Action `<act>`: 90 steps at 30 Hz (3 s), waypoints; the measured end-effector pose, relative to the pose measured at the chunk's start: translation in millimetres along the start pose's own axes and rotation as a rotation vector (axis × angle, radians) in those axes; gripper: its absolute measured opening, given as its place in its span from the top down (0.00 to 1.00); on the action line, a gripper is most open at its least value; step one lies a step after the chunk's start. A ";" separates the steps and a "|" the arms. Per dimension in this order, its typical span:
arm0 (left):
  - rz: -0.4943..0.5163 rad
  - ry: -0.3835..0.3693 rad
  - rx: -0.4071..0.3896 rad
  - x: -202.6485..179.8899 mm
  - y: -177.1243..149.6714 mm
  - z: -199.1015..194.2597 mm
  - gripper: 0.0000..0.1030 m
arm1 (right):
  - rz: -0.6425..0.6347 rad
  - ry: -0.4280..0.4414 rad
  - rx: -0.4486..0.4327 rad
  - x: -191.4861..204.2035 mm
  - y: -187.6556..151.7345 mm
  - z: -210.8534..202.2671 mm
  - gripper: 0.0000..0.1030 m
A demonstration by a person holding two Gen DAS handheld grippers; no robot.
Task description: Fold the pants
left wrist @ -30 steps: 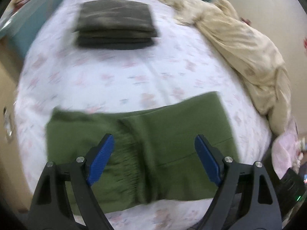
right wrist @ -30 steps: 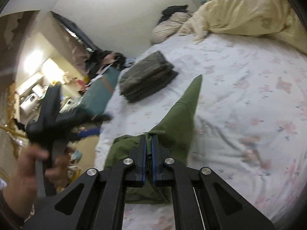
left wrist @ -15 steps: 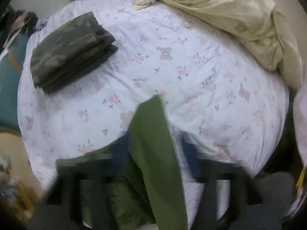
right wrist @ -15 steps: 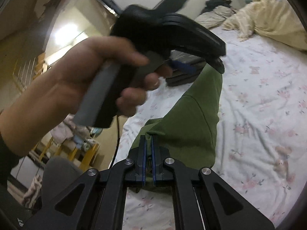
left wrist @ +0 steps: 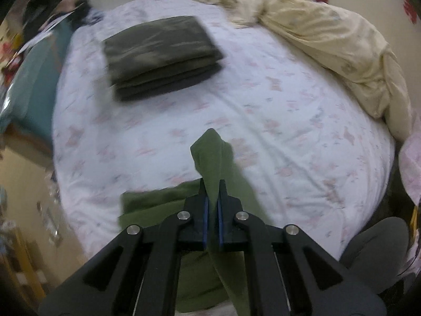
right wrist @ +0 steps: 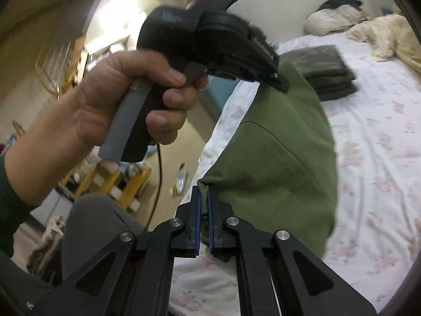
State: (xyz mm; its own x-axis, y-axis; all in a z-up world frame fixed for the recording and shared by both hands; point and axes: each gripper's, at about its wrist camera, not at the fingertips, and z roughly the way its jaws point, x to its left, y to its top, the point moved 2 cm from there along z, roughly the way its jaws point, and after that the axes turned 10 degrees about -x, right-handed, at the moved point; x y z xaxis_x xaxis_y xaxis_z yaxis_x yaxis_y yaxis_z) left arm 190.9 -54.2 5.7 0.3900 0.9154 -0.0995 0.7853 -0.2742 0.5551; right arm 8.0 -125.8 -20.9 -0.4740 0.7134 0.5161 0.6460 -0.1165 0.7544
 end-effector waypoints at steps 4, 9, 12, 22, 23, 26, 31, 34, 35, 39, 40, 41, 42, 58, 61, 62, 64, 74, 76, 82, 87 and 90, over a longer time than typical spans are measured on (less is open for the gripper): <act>-0.065 0.058 -0.004 58.7 -31.9 0.8 0.97 | -0.050 0.012 0.116 31.2 -21.5 64.8 0.96; -0.156 0.117 0.046 120.7 -74.9 31.3 0.97 | -0.123 -0.010 0.230 54.1 -53.4 129.5 0.95; -0.199 0.118 0.074 137.0 -96.2 52.2 0.97 | -0.085 -0.004 0.312 49.7 -69.8 149.6 0.90; -0.197 0.135 0.138 147.2 -115.6 72.0 0.96 | -0.016 -0.133 0.226 -32.0 -34.1 53.8 0.79; -0.191 0.144 0.142 145.1 -117.0 72.9 0.96 | -0.001 -0.161 0.216 -44.3 -27.0 52.0 0.79; -0.158 0.179 0.144 138.7 -119.5 75.7 0.93 | 0.025 -0.229 0.211 -77.4 -14.5 58.9 0.79; -0.120 0.257 0.184 138.4 -130.1 90.6 0.88 | 0.033 -0.269 0.325 -99.6 -47.0 96.8 0.80; -0.070 0.347 0.270 138.4 -144.8 103.6 0.88 | -0.076 -0.342 0.407 -103.3 -62.2 111.4 0.80; -0.062 0.408 0.276 142.7 -145.3 102.5 0.88 | -0.094 -0.357 0.416 -102.4 -64.4 114.3 0.80; -0.153 0.427 0.128 154.6 -124.1 64.4 0.88 | 0.063 -0.306 0.344 -119.0 -52.5 94.5 0.79; -0.169 0.422 0.066 153.1 -116.7 48.7 0.87 | 0.113 -0.289 0.304 -120.4 -45.1 86.3 0.79; -0.175 0.410 -0.001 149.0 -110.3 34.0 0.81 | 0.141 -0.277 0.272 -120.0 -38.8 79.9 0.78; -0.176 0.382 -0.066 141.4 -106.2 20.0 0.77 | 0.172 -0.264 0.234 -119.4 -31.8 71.5 0.70; -0.089 0.146 0.221 82.6 -167.0 87.6 0.65 | 0.828 -0.142 0.213 -170.9 -115.2 81.1 0.13; -0.102 0.142 0.222 84.9 -167.3 87.3 0.65 | 0.858 -0.071 0.173 -156.8 -126.5 87.4 0.13; -0.107 0.144 0.221 85.4 -166.7 86.1 0.65 | 0.850 -0.067 0.148 -151.9 -127.0 88.8 0.13; -0.114 0.148 0.220 89.6 -168.0 85.8 0.65 | 0.858 -0.074 0.065 -149.0 -125.2 87.4 0.24; -0.325 0.126 -0.093 123.0 -124.9 27.7 0.53 | 0.671 -0.093 0.003 -140.0 -52.7 63.6 0.73; -0.373 0.130 -0.203 132.6 -113.5 6.1 0.34 | 0.627 -0.119 0.016 -154.0 -32.9 55.4 0.73; -0.536 0.058 -0.214 153.6 -104.9 4.6 0.25 | 0.618 -0.164 0.113 -209.8 -3.0 45.5 0.73; -0.489 0.060 -0.107 148.5 -106.5 35.0 0.19 | 0.678 -0.232 0.101 -262.2 -4.8 39.9 0.70; -0.419 0.031 -0.007 136.4 -117.2 61.2 0.19 | 0.823 -0.274 0.116 -289.6 -28.9 38.4 0.55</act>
State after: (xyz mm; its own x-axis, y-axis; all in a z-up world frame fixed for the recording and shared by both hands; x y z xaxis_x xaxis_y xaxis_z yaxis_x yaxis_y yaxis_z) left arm 181.5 84.8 -123.4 0.0224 0.9559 -0.2930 0.8694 0.1261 0.4778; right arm 149.5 -302.5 -207.8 0.3202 0.5764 0.7518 0.7838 -0.6069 0.1315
